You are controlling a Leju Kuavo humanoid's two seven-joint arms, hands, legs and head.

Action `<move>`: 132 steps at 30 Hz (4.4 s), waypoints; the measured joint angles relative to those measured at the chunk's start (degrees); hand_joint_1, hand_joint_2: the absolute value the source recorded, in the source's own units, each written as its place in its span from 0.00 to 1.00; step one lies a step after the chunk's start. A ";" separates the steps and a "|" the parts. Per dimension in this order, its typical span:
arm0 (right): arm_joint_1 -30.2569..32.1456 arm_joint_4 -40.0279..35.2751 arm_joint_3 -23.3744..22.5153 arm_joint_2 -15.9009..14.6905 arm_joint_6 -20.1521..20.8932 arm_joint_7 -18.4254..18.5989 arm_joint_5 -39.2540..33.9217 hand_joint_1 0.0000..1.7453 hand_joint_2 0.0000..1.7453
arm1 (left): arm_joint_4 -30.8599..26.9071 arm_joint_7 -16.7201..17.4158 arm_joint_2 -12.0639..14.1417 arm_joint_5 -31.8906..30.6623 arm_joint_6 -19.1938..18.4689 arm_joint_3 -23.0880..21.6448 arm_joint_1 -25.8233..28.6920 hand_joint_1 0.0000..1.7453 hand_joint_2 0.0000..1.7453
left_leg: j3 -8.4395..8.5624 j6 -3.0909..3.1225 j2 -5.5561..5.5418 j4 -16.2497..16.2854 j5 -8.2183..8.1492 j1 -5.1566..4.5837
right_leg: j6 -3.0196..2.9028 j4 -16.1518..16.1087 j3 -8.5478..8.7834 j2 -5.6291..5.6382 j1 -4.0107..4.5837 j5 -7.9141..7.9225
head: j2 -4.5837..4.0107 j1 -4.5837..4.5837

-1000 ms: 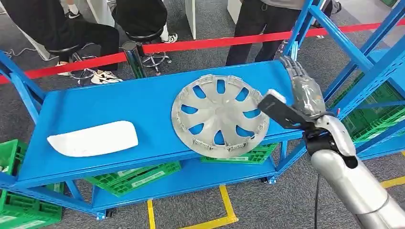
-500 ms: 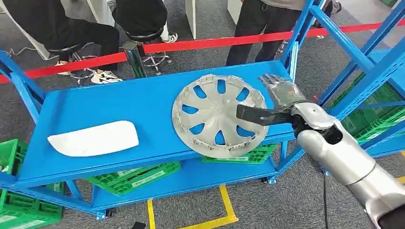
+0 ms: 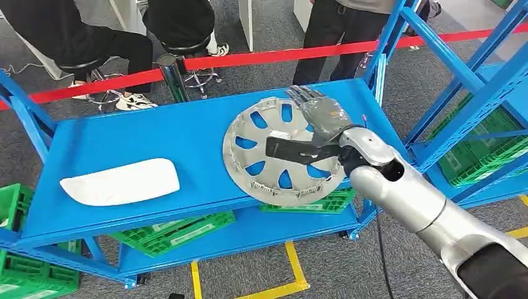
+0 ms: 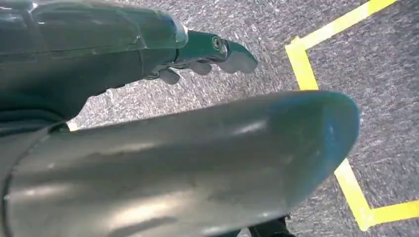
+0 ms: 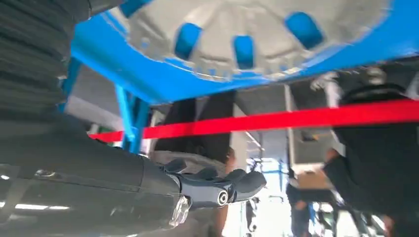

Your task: Take the parts from the cabinet and place them on the table.

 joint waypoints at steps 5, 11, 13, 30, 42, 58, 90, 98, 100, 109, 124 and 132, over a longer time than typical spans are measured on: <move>-0.22 -1.62 1.29 1.22 -1.66 0.70 -0.07 0.00 1.00 | 0.11 0.00 0.83 0.18 0.77 0.00 0.01 0.00 0.00 | 0.09 0.00 -0.38 0.00 0.00 0.00 | 0.02 -0.02 0.00 -0.04 0.00 0.01 | 0.00 -0.02; 0.81 -6.01 1.94 1.48 -3.98 2.32 0.07 0.00 1.00 | 0.24 0.04 3.13 0.61 1.29 0.07 0.07 0.00 0.00 | 0.10 -0.04 -0.86 0.01 0.03 0.00 | 0.02 -0.03 0.02 -0.26 0.00 0.01 | 0.00 -0.02; 0.87 -6.71 2.03 1.51 -4.09 2.38 0.07 0.00 1.00 | 0.24 0.07 3.50 0.61 1.29 0.07 0.12 0.00 0.00 | 0.09 -0.07 -1.03 0.01 0.05 0.00 | 0.02 -0.03 0.02 -0.33 0.00 0.01 | 0.00 -0.04; 14.87 -20.85 1.40 1.44 -7.25 0.96 -7.54 0.00 1.00 | 0.15 -0.22 4.28 0.59 1.88 0.20 0.60 0.00 0.00 | 0.17 -0.13 -2.20 -0.01 0.14 0.02 | 0.10 -0.33 0.46 -0.93 0.08 -0.06 | 0.00 -0.07; 23.41 -23.84 1.57 -1.01 -3.71 5.81 -3.10 0.00 1.00 | 0.17 -1.42 2.23 -0.66 1.22 0.17 0.69 0.00 0.00 | 0.23 -0.10 -2.37 0.00 0.15 0.00 | 0.12 -0.50 0.62 -1.06 0.06 -0.05 | 0.00 -0.11; 27.03 -23.43 -6.50 -10.41 -6.14 8.83 2.49 0.00 1.00 | 0.17 -1.05 0.35 -1.31 0.35 0.17 0.97 0.00 0.00 | 0.23 -0.05 -2.31 0.00 0.17 0.00 | 0.26 -0.66 0.71 -1.06 0.06 0.04 | 0.00 0.04; 24.45 -22.47 -23.52 -23.54 0.35 14.62 4.90 0.00 1.00 | 0.17 0.96 -1.07 -2.40 -1.64 0.13 0.98 0.00 0.00 | 0.26 0.15 -1.43 0.00 0.17 0.00 | 0.40 -0.72 0.72 -0.84 0.05 0.14 | 0.00 0.02; 24.14 -22.34 -23.96 -23.89 0.35 14.62 4.90 0.00 1.00 | 0.17 0.94 -1.07 -2.40 -1.64 0.13 0.96 0.00 0.00 | 0.25 0.21 -1.25 0.00 0.13 0.00 | 0.42 -0.73 0.73 -0.72 0.05 0.15 | 0.00 0.02; 24.14 -22.34 -23.96 -23.89 0.35 14.64 4.90 0.00 1.00 | 0.17 0.94 -1.09 -2.40 -1.64 0.13 0.96 0.00 0.00 | 0.25 0.22 -1.22 0.00 0.13 0.00 | 0.42 -0.73 0.72 -0.71 0.05 0.15 | 0.00 0.02; 20.71 -21.55 -23.74 -24.35 2.84 15.43 4.72 0.00 1.00 | 0.17 -0.66 -1.09 -2.45 -1.14 0.11 0.92 0.00 0.00 | 0.23 0.22 -1.03 -0.02 0.13 0.00 | 0.43 -0.72 0.73 -0.60 0.05 0.16 | 0.00 0.02; 15.83 -18.42 -16.42 -19.54 4.81 8.68 4.63 0.00 1.00 | 0.15 -0.79 -1.88 -3.69 -1.27 0.02 0.43 0.00 0.00 | 0.22 0.29 -0.34 -0.07 0.08 0.02 | 0.44 -0.71 0.71 -0.29 0.05 0.19 | 0.00 0.00; 14.62 -17.05 -13.38 -18.01 5.45 7.16 4.66 0.00 1.00 | 0.17 -0.79 -1.90 -3.80 -1.27 0.00 0.43 0.00 0.00 | 0.20 0.35 -0.35 -0.08 0.04 0.01 | 0.44 -0.71 0.71 -0.27 0.04 0.19 | 0.00 0.02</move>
